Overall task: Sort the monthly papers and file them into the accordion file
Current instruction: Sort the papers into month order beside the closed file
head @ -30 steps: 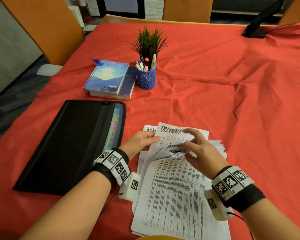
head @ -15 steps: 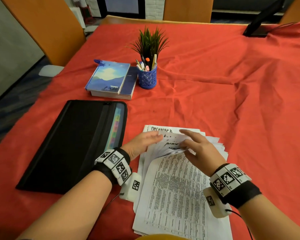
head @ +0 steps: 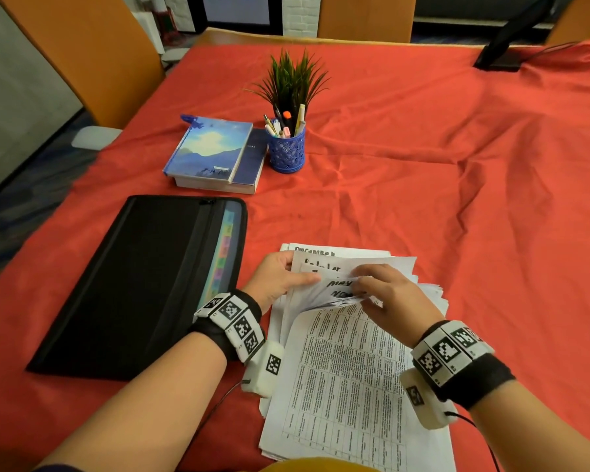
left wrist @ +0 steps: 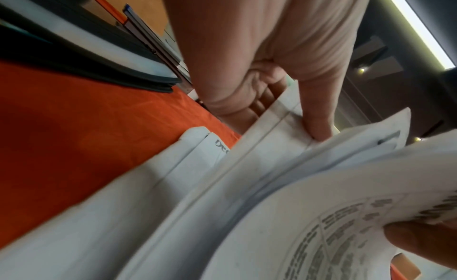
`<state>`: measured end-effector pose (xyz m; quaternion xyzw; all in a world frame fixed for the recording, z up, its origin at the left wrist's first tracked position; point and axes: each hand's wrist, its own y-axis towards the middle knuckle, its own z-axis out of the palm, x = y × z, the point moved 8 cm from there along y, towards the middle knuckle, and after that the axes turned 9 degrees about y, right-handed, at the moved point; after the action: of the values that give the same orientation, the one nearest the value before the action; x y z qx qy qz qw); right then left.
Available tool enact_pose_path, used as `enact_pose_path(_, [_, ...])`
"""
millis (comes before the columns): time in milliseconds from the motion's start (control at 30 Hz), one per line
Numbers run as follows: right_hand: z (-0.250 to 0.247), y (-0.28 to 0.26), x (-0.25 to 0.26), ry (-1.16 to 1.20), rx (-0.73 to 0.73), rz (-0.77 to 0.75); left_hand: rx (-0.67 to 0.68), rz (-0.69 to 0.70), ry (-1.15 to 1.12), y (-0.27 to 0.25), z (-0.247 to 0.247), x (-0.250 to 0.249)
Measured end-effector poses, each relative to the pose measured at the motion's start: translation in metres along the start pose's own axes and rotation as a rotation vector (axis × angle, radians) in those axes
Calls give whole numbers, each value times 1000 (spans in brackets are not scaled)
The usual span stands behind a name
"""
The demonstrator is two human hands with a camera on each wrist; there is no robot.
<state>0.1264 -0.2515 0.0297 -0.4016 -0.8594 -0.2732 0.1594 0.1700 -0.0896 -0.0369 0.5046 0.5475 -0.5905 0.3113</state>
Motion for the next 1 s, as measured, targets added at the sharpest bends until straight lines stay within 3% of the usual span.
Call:
enact_pose_path(233, [4,-2,1,31,52,27,12,-75,-29,3,-13,11])
enact_pose_path(400, [3,-3,0,33,55,52,-181,-25,168,9,-32,5])
enact_pose_path(533, [-5,5,0,37,21,47,-315,136,306,14,-45,-15])
enact_pose_path(600, [-5,5,-2,39,24,52,-232,151,251,11,-38,-22])
enact_pose_path(700, [-2,2,-4,44,19,50,58,44,159,0,-11,-9])
enact_pose_path(767, [0,-1,-4,51,-2,40,149,-28,115,-6,-3,9])
enact_pose_path(900, [0,-6,-4,16,-27,50,252,-154,-10,-15,4,32])
enact_pose_path(1000, [2,-9,-3,27,-3,48,194,-131,62,-14,0,30])
